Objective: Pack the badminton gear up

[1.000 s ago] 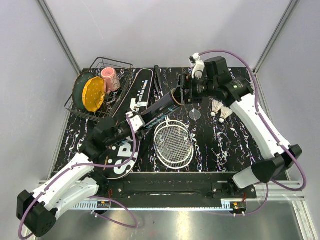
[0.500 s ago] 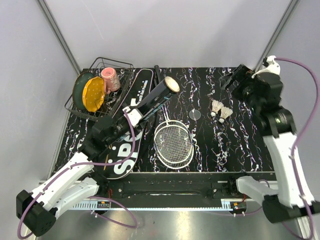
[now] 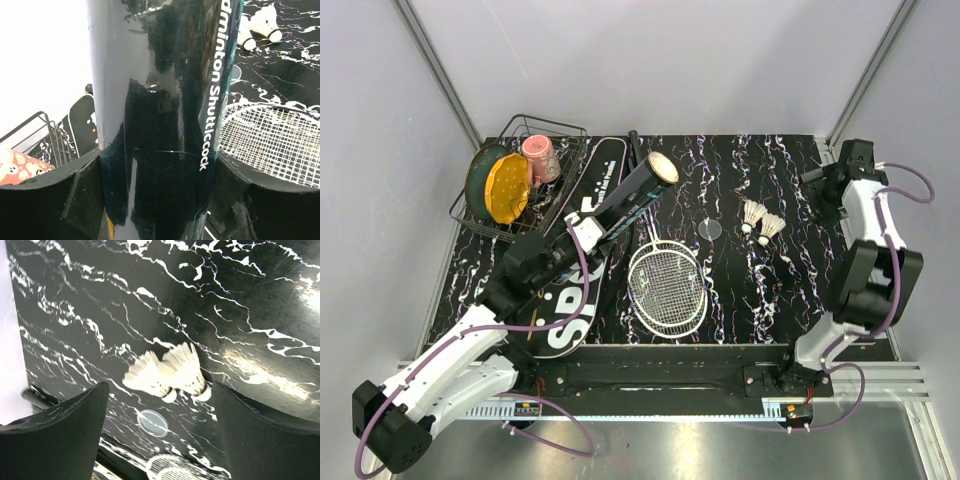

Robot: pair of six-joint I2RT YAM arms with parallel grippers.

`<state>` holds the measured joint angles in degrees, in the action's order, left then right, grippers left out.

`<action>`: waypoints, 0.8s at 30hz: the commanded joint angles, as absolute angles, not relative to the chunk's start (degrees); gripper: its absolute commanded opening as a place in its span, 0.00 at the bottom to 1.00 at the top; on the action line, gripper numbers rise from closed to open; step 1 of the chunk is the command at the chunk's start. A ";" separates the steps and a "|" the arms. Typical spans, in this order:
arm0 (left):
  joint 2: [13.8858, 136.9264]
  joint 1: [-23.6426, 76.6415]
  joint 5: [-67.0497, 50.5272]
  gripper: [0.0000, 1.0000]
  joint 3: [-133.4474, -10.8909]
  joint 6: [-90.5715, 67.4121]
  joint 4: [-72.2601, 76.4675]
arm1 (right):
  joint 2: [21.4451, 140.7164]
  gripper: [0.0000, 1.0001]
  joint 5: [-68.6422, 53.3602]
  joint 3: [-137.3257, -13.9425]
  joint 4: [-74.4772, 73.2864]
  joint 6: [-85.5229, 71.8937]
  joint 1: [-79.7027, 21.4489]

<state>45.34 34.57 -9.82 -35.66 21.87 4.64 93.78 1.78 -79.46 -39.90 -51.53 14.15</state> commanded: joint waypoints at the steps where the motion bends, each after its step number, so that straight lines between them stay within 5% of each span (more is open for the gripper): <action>1: 43.95 34.63 -10.90 0.00 -38.67 20.65 10.90 | 101.67 0.88 -3.86 -87.09 -43.94 -60.29 15.38; 9: 43.95 34.72 -10.98 0.00 -38.58 20.39 11.07 | 108.72 0.73 -8.61 -85.79 -44.56 -64.95 15.38; 18: 44.56 34.63 -11.60 0.00 -38.85 19.86 11.34 | 110.03 0.68 -8.70 -79.90 -40.88 -66.19 15.38; 24: 44.74 34.63 -11.16 0.00 -38.76 20.04 11.08 | 111.18 0.54 -11.52 -78.49 -39.20 -65.92 15.38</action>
<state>45.34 34.57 -10.50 -35.66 20.51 4.84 111.26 -9.28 -79.83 -41.36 -65.32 15.53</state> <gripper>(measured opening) 0.724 0.604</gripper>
